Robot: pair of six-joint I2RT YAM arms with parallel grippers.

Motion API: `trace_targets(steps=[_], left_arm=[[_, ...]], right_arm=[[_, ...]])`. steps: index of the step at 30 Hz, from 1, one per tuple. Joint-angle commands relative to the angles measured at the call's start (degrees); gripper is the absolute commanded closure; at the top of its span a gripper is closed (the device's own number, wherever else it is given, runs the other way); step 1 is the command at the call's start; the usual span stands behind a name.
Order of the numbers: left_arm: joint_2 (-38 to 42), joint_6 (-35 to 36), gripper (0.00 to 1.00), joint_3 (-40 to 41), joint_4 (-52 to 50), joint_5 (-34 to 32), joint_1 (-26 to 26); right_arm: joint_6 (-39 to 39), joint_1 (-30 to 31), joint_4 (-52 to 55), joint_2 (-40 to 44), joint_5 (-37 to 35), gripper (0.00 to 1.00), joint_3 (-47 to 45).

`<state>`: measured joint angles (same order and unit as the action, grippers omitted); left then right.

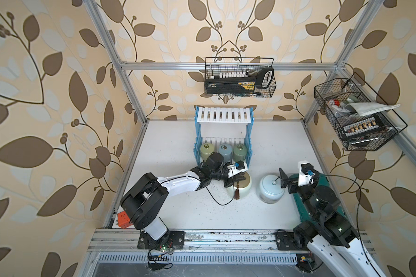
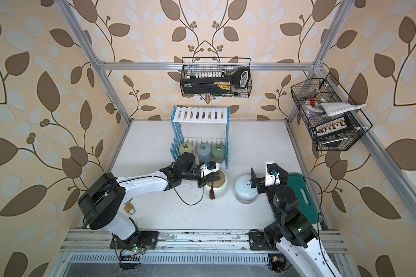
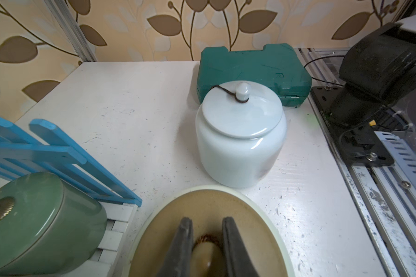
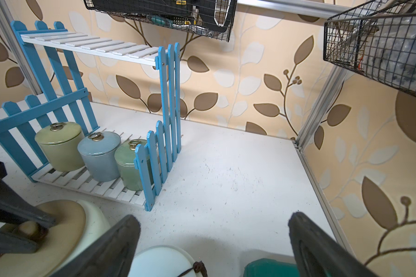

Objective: Remove the tea canisters from the shelf
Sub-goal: Place the tea canister at the center of the board.

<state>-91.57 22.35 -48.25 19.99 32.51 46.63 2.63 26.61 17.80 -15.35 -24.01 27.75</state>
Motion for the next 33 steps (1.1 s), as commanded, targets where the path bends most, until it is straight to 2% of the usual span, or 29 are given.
trace_targets(steps=[1,10,12,17,19,21,24,27,30,33], left_arm=[[1.0,2.0,1.00,-1.7,9.7,-0.7,0.9],[-0.4,2.4,1.00,-1.4,9.5,-2.5,2.2],[-0.6,3.5,0.94,-0.8,10.0,-2.7,2.8],[-0.9,3.4,0.89,-1.2,7.4,-2.7,3.3],[-1.0,3.9,0.78,-0.4,8.3,-2.4,3.4],[-0.8,3.3,0.55,-1.3,6.3,-2.4,3.5],[-0.7,3.1,0.40,-1.7,4.5,-3.5,3.5],[0.1,4.2,0.21,-0.4,5.6,-3.4,3.5],[1.4,2.4,0.12,-1.2,3.3,-3.4,3.5],[2.8,3.1,0.07,0.7,4.1,-2.6,3.5]], right_arm=[[0.2,-0.1,-1.0,1.0,-0.6,0.01,-0.7],[0.1,-0.1,-1.1,1.9,-0.3,0.01,-0.8],[0.0,-0.1,-1.1,2.0,-0.5,0.01,-0.8],[0.1,-0.1,-1.1,2.0,-0.3,0.01,-0.8],[0.1,-0.2,-1.1,2.1,-0.7,0.01,-0.8],[0.2,-0.1,-1.1,2.0,-1.2,0.01,-0.9],[0.2,-0.1,-1.1,2.0,-1.0,0.01,-0.8],[0.3,-0.1,-1.0,1.9,-1.5,0.01,-0.8],[0.3,-0.1,-1.0,1.6,-1.7,0.01,-0.7],[0.3,-0.1,-0.8,1.5,-1.3,0.01,-0.8]])
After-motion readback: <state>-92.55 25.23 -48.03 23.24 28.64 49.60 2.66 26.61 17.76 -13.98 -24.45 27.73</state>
